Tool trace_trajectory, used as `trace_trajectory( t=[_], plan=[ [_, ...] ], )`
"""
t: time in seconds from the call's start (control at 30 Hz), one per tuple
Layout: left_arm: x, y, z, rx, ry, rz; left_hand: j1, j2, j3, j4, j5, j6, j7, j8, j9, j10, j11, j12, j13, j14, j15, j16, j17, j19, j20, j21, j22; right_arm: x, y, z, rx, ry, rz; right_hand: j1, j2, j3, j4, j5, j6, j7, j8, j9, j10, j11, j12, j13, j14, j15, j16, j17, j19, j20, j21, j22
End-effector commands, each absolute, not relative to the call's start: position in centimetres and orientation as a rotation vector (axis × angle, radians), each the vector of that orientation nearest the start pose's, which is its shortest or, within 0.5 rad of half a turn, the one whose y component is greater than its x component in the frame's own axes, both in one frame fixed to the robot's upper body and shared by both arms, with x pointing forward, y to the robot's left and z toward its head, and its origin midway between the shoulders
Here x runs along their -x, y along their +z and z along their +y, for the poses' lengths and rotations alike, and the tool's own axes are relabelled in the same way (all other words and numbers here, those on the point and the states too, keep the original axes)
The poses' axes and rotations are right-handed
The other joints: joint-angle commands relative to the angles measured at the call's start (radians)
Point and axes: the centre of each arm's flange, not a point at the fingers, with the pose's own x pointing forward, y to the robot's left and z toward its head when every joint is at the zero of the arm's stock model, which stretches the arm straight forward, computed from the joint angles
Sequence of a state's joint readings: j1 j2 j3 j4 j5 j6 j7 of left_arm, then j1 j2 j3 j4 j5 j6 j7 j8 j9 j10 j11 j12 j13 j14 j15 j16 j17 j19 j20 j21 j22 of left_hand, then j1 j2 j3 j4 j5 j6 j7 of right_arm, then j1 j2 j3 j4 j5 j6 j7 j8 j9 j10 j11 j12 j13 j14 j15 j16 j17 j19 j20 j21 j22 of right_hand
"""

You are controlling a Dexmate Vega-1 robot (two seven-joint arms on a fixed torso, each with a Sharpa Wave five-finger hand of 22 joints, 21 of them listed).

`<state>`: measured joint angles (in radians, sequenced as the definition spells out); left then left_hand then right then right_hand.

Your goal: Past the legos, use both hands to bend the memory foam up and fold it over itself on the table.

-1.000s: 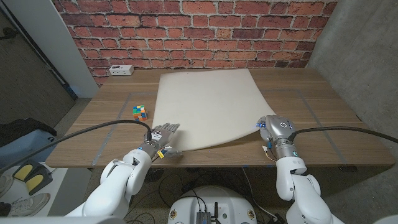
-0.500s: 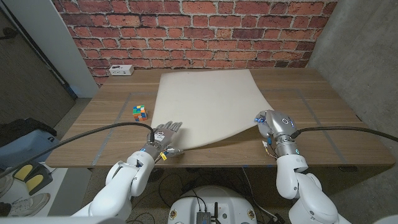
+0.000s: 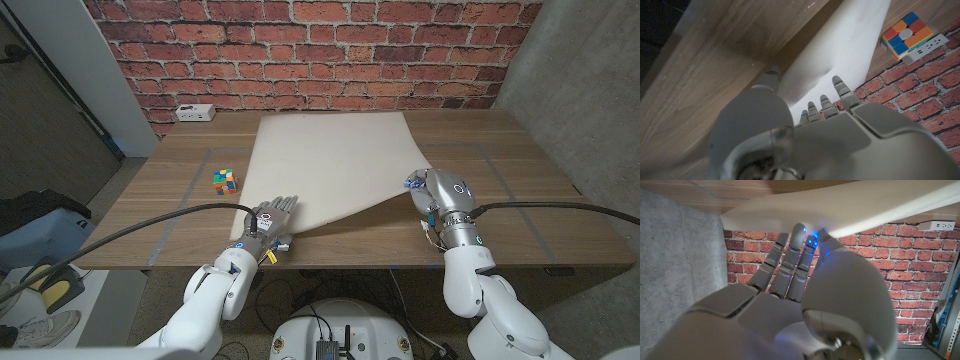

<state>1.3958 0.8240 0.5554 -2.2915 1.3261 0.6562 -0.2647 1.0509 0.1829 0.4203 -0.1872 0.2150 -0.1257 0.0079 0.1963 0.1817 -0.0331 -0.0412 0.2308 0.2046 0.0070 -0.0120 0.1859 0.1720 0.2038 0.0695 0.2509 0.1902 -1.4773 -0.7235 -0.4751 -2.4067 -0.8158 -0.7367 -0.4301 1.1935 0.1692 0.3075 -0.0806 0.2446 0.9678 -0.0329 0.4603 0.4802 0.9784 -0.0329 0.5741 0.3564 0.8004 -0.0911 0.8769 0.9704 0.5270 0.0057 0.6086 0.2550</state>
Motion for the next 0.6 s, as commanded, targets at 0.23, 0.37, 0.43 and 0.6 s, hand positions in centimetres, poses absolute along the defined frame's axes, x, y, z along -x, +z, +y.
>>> trace_trajectory(
  t=[0.23, 0.37, 0.43, 0.6],
  plan=[
    [-44.7, -11.9, 19.0, -1.731, 0.349, -0.453, 0.306, 0.020, 0.190, 0.046, 0.010, 0.310, -0.042, 0.066, 0.005, 0.325, -0.060, 0.105, 0.000, 0.314, -0.105, 0.064, 0.014, 0.230, -0.098, 0.162, 0.046, -40.4, -8.3, -21.6, 1.119, -0.516, -0.595, -0.004, -0.003, 0.012, -0.005, 0.007, 0.014, 0.025, 0.009, 0.013, -0.004, 0.008, 0.171, 0.259, 0.005, -0.096, -0.004, 0.022, -0.008, 0.001, 0.013, 0.002],
    [-44.3, -11.4, 19.1, -1.681, 0.403, -0.553, 0.242, 0.017, 0.219, 0.135, -0.027, 0.518, -0.033, 0.098, 0.008, 0.506, -0.081, 0.137, -0.007, 0.511, -0.133, 0.089, 0.010, 0.385, -0.115, 0.288, 0.058, -40.4, -8.6, -21.8, 1.120, -0.515, -0.590, -0.006, -0.004, 0.016, -0.007, 0.007, 0.016, 0.025, 0.011, 0.017, -0.008, 0.006, 0.173, 0.265, 0.004, -0.096, -0.007, 0.027, -0.010, 0.000, 0.016, 0.002],
    [-44.0, -11.1, 19.2, -1.648, 0.417, -0.594, 0.220, 0.010, 0.228, 0.148, -0.034, 0.565, -0.023, 0.098, 0.008, 0.567, -0.100, 0.145, -0.009, 0.582, -0.140, 0.096, 0.008, 0.426, -0.121, 0.326, 0.056, -40.4, -8.8, -21.9, 1.116, -0.515, -0.589, -0.008, -0.004, 0.017, -0.007, 0.007, 0.016, 0.026, 0.012, 0.018, -0.009, 0.006, 0.173, 0.265, 0.005, -0.098, -0.008, 0.029, -0.012, 0.000, 0.018, 0.001],
    [-43.6, -10.6, 19.4, -1.542, 0.433, -0.688, 0.165, -0.005, 0.242, 0.157, -0.041, 0.670, 0.006, 0.097, 0.011, 0.682, -0.074, 0.152, -0.009, 0.729, -0.157, 0.100, 0.003, 0.508, -0.134, 0.403, 0.043, -40.3, -9.1, -22.2, 1.125, -0.517, -0.585, -0.013, -0.003, 0.022, -0.008, 0.006, 0.014, 0.024, 0.010, 0.020, -0.012, 0.002, 0.171, 0.262, -0.001, -0.100, -0.014, 0.038, -0.022, -0.003, 0.020, 0.000]
  ],
)
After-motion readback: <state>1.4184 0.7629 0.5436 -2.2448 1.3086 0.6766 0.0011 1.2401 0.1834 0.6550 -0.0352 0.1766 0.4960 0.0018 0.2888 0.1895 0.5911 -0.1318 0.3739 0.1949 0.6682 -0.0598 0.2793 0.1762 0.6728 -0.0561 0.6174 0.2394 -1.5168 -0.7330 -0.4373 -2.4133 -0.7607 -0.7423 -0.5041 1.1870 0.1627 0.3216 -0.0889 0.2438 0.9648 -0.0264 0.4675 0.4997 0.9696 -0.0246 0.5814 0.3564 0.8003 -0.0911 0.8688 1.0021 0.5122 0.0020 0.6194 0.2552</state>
